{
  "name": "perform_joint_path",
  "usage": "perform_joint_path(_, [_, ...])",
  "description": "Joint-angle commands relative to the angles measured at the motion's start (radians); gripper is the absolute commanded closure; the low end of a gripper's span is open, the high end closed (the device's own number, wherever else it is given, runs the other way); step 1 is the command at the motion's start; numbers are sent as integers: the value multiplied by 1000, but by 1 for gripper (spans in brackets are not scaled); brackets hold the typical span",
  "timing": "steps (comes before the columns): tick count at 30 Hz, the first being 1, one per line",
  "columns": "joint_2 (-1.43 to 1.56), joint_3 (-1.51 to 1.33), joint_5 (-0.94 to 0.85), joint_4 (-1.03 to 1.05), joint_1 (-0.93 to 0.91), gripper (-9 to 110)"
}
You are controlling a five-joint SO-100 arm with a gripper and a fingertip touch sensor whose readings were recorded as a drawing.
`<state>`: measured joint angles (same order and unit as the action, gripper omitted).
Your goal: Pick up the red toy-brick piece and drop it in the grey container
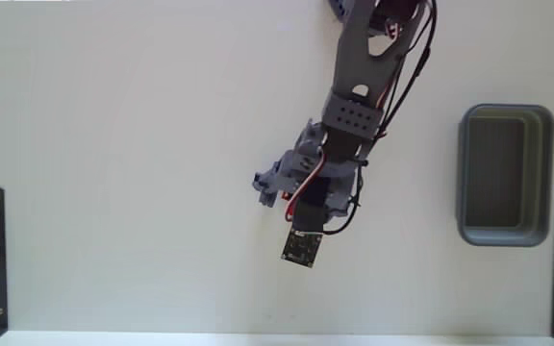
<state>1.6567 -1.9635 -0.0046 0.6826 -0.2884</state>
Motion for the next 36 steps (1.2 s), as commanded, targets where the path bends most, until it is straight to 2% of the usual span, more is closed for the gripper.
perform_joint_path(1, [32,-7,5,-14,-11,12])
perform_joint_path(36, [32,-7,5,-14,-11,22])
